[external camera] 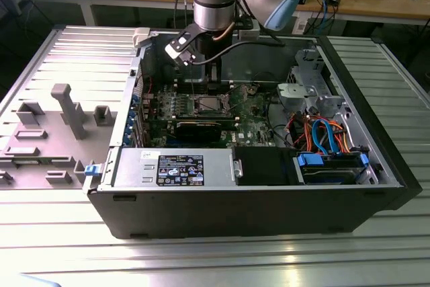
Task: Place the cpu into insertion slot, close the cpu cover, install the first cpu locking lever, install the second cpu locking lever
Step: 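Close the cpu cover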
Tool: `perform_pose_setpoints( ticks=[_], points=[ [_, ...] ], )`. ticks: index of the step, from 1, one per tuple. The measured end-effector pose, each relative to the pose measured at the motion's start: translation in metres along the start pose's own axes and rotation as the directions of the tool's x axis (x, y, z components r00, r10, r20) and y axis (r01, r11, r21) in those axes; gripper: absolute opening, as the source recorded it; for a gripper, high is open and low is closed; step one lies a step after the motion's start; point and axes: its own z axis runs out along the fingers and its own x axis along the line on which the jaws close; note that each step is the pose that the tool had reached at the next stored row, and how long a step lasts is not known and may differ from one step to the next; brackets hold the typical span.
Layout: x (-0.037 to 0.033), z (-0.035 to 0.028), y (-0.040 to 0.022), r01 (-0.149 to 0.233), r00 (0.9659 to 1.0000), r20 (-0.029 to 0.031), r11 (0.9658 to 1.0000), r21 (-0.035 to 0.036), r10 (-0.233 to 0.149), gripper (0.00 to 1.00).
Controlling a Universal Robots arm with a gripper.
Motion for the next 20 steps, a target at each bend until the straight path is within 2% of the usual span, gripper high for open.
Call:
perform_pose_setpoints(
  ticks=[2, 6, 7, 11, 13, 16, 20],
  points=[
    [0.0, -0.0034, 0.0002, 0.007, 1.0, -0.0003, 1.0, 0.0, -0.007, 0.11],
    [0.0001, -0.0037, 0.0003, 0.063, 0.998, -0.003, 0.998, 0.0004, -0.063, 0.11],
    [0.0, -0.0049, 0.0004, 0.064, 0.998, -0.0028, 0.998, 0.0007, -0.064, 0.11],
    [0.0, -0.0152, 0.0009, 0.064, 0.9979, -0.0026, 0.998, 0.0013, -0.064, 0.11],
    [-0.0001, -0.0232, 0.0013, 0.064, 0.9979, -0.0012, 0.9979, 0.0015, -0.064, 0.11],
    [-0.0001, -0.0233, 0.0015, 0.064, 0.9979, -0.0012, 0.9979, 0.0015, -0.064, 0.11],
    [-0.0001, -0.0229, 0.0092, 0.064, 0.9979, -0.0012, 0.9979, 0.0015, -0.064, 0.11]
  ],
)
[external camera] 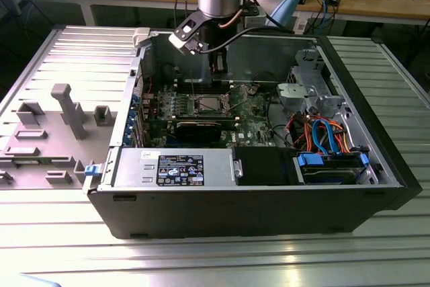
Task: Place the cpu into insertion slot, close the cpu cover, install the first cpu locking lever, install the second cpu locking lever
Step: 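Close the cpu cover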
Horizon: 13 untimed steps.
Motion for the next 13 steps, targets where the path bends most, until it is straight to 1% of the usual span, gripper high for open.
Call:
perform_pose_setpoints(
  ticks=[4, 9, 13],
  points=[
    [-0.0002, 0.0001, 0.0029, 0.0, 1.0, 0.0, 1.0, 0.0, 0.0, 0.11],
    [-0.0003, 0.0002, 0.0051, 0.0, 1.0, 0.0, 1.0, 0.0, 0.0, 0.11],
    [-0.0005, 0.0004, 0.0087, 0.0, 1.0, 0.0, 1.0, 0.0, 0.0, 0.11]
  ],
)
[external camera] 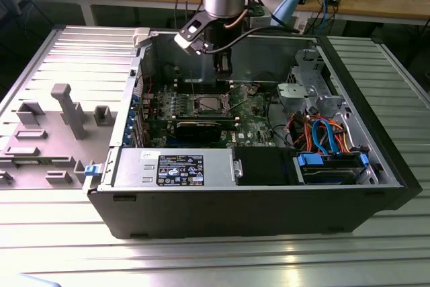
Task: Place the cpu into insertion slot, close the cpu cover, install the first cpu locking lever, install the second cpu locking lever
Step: 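Close the cpu cover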
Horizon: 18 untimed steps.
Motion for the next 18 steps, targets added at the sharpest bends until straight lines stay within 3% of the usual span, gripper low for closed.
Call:
perform_pose_setpoints(
  ticks=[7, 18],
  points=[
    [-0.0006, 0.0004, 0.0083, 0.0, 1.0, 0.0, 1.0, 0.0, 0.0, 0.11],
    [-0.0025, 0.002, 0.0385, 0.0, 1.0, 0.0, 1.0, 0.0001, 0.0, 0.11]
  ],
)
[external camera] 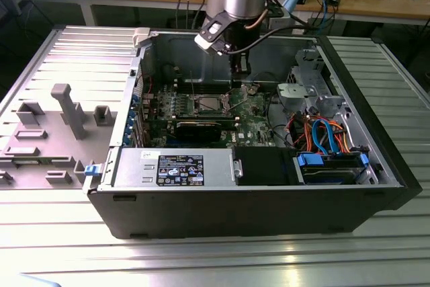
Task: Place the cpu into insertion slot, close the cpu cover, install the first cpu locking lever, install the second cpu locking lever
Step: 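Close the cpu cover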
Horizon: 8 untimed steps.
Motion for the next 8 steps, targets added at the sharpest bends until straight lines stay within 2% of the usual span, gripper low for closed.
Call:
perform_pose_setpoints(
  ticks=[8],
  points=[
    [-0.0014, 0.0031, 0.0214, 0.0, 1.0, 0.0019, 1.0, 0.0023, 0.0, 0.11]
  ],
)
